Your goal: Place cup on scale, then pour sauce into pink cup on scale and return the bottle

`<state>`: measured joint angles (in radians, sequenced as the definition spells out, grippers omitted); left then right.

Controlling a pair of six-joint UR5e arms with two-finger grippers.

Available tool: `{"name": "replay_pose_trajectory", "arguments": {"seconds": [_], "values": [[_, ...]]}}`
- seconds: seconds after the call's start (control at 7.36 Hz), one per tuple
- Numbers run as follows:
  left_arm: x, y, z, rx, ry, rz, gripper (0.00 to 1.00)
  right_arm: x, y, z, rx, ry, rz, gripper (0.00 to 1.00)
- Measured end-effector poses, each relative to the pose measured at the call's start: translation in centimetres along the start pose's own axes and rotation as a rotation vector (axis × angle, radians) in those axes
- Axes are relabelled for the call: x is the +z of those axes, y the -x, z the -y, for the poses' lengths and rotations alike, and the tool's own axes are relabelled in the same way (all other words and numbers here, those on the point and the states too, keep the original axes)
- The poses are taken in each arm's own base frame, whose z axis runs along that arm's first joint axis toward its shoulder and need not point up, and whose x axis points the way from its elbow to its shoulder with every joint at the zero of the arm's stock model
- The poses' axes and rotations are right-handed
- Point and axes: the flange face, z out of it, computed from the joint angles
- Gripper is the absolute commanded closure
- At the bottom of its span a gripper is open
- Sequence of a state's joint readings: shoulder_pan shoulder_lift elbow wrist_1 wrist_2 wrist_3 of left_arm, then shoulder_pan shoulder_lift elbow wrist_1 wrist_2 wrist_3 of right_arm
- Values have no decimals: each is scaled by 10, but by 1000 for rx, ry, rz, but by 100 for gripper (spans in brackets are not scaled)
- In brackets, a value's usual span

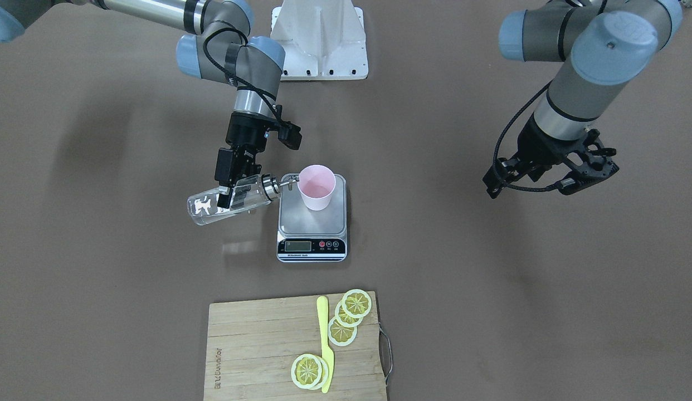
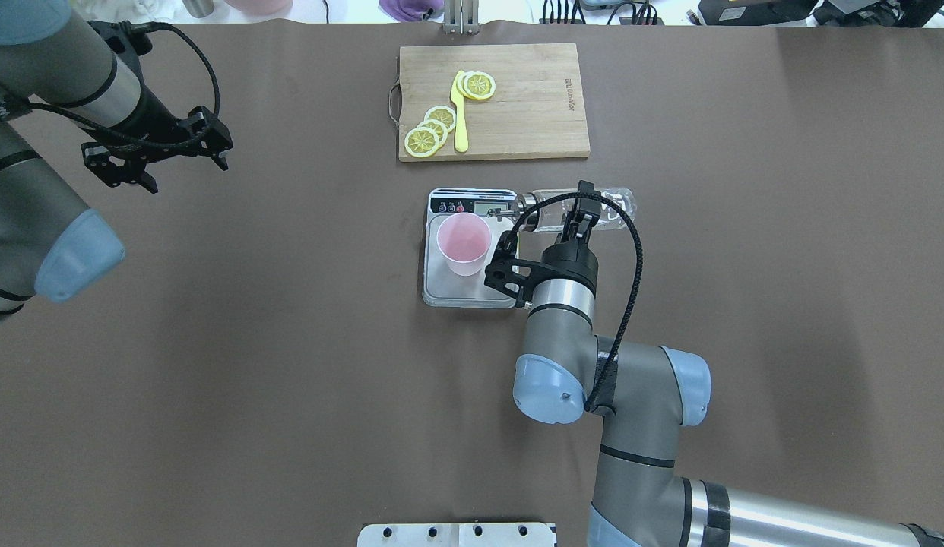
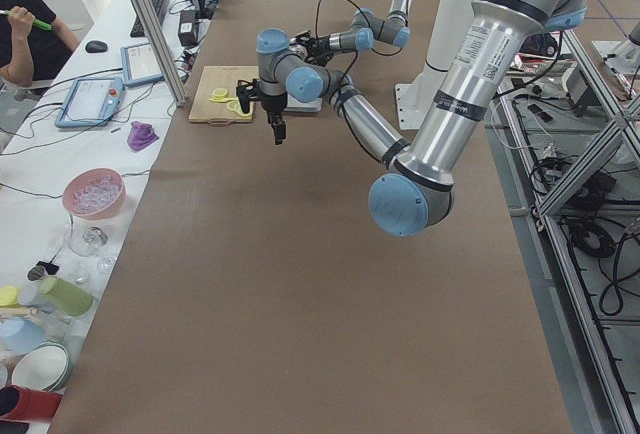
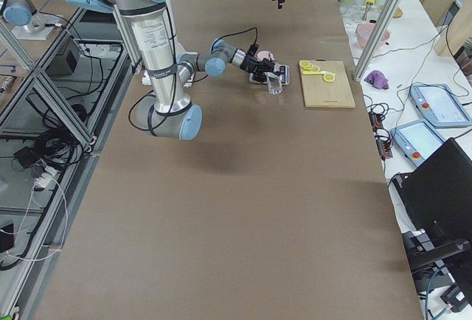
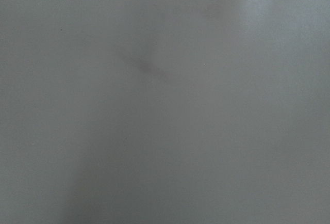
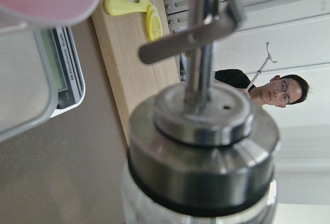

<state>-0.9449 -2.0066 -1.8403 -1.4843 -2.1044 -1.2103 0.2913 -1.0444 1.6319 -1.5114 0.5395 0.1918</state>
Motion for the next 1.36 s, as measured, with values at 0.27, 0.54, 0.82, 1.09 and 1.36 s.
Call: {"name": "replay_pose_trajectory", "arguments": {"seconds": [0.27, 0.54, 0.82, 1.09, 1.36], "values": [[1, 2, 0, -2, 1, 3, 1, -2, 0, 4, -36, 8, -19, 100], [3, 2, 1, -3, 2, 5, 1, -3, 0, 6, -62, 9, -40, 100], [3, 2, 1, -4, 3, 6, 1, -6, 1, 7, -77, 7, -53, 100], [4, 3, 1, -5, 3, 7, 1, -7, 2, 7, -106, 10, -67, 100], [3, 3, 1, -5, 2, 7, 2, -9, 4, 7, -138, 14, -90, 100]]}}
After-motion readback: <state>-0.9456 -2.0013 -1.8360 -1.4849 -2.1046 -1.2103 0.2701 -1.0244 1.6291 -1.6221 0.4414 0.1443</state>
